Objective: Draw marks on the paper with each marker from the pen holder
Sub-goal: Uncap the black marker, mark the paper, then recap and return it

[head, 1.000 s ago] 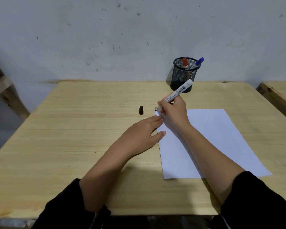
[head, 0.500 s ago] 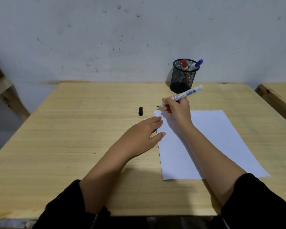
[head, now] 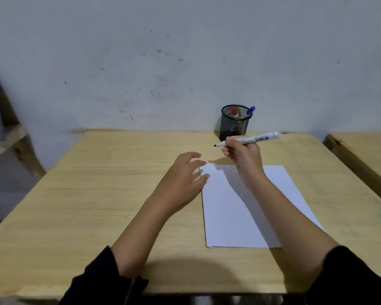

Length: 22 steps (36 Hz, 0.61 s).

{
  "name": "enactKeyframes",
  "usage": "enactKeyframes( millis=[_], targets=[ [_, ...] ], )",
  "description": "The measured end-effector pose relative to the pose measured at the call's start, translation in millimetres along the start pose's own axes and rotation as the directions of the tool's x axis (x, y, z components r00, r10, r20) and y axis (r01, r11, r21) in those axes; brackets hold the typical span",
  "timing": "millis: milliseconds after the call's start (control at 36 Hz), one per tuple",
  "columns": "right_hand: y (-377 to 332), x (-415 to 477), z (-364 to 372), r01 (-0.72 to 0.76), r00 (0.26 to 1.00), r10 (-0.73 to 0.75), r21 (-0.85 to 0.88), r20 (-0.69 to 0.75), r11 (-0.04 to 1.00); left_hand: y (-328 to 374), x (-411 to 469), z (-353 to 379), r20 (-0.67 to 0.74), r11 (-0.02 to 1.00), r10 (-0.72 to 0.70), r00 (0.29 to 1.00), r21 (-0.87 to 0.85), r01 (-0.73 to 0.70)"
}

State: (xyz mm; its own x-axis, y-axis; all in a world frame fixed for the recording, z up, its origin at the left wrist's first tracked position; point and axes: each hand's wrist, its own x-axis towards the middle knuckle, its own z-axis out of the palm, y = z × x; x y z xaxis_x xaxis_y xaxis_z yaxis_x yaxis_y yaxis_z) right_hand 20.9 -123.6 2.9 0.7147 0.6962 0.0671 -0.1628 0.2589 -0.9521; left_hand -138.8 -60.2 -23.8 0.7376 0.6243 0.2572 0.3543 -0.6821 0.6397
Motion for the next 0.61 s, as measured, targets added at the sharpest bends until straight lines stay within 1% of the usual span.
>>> enactKeyframes(
  millis=[28, 56, 83, 139, 167, 222, 250, 278, 306, 333, 361, 444, 472, 528, 611],
  targets=[
    [-1.6, -1.7, -1.6, -0.002, 1.000, 0.002, 0.011, -0.003, 1.000, -0.6, 2.1, -0.7, -0.070, 1.000, -0.027, 0.997, -0.001, 0.027],
    [-3.0, -3.5, -3.5, -0.003, 1.000, 0.003, 0.022, -0.003, 1.000, -2.3, 4.8, -1.3, -0.109, 0.998, -0.051, 0.993, 0.023, 0.054],
    [-4.4, -5.8, -5.2, -0.004, 1.000, 0.004, 0.031, -0.003, 1.000, -5.3, 8.3, -1.7, -0.125, 0.995, -0.068, 0.990, 0.066, 0.076],
    [-7.2, -10.3, -8.1, -0.008, 1.000, 0.008, 0.051, -0.001, 0.999, -14.0, 15.8, -2.8, -0.111, 0.982, -0.116, 0.987, 0.139, 0.131],
    [-8.7, -12.4, -9.4, -0.010, 1.000, 0.010, 0.064, -0.001, 0.998, -18.2, 19.1, -3.0, -0.103, 0.975, -0.147, 0.984, 0.151, 0.162],
    [-11.4, -16.4, -12.1, -0.010, 1.000, 0.010, 0.085, 0.005, 0.996, -20.6, 22.5, -4.0, -0.146, 0.970, -0.187, 0.972, 0.127, 0.206],
    [-12.7, -18.7, -13.6, -0.009, 1.000, 0.008, 0.092, 0.009, 0.996, -18.5, 22.8, -4.5, -0.189, 0.973, -0.207, 0.960, 0.063, 0.222],
    [-13.7, -20.6, -14.8, -0.009, 1.000, 0.008, 0.097, 0.011, 0.995, -13.6, 22.4, -5.5, -0.231, 0.969, -0.247, 0.941, -0.059, 0.239],
    [-14.6, -22.7, -16.3, -0.009, 1.000, 0.008, 0.102, 0.013, 0.995, -5.8, 21.2, -7.2, -0.266, 0.940, -0.304, 0.915, -0.238, 0.243],
    [-15.3, -24.3, -17.4, -0.010, 1.000, 0.008, 0.111, 0.015, 0.994, 2.6, 20.3, -9.6, -0.270, 0.872, -0.373, 0.888, -0.428, 0.236],
    [-16.4, -26.2, -17.8, -0.009, 1.000, 0.007, 0.124, 0.019, 0.992, 11.1, 19.9, -11.9, -0.251, 0.788, -0.419, 0.873, -0.578, 0.212],
    [-20.2, -30.9, -16.1, 0.006, 0.999, -0.013, 0.174, 0.037, 0.985, 26.9, 23.2, -14.6, -0.157, 0.624, -0.424, 0.892, -0.765, 0.162],
    [-21.7, -32.6, -15.2, 0.016, 0.999, -0.024, 0.185, 0.042, 0.983, 32.7, 23.2, -15.7, -0.116, 0.549, -0.418, 0.901, -0.823, 0.149],
    [-24.3, -35.8, -13.8, 0.042, 0.997, -0.054, 0.202, 0.050, 0.979, 40.7, 22.4, -14.4, -0.057, 0.425, -0.393, 0.918, -0.896, 0.126],
    [-28.5, -40.4, -12.9, 0.076, 0.994, -0.092, 0.223, 0.059, 0.972, 48.7, 20.3, -10.5, -0.014, 0.337, -0.354, 0.935, -0.935, 0.114]
  ],
)
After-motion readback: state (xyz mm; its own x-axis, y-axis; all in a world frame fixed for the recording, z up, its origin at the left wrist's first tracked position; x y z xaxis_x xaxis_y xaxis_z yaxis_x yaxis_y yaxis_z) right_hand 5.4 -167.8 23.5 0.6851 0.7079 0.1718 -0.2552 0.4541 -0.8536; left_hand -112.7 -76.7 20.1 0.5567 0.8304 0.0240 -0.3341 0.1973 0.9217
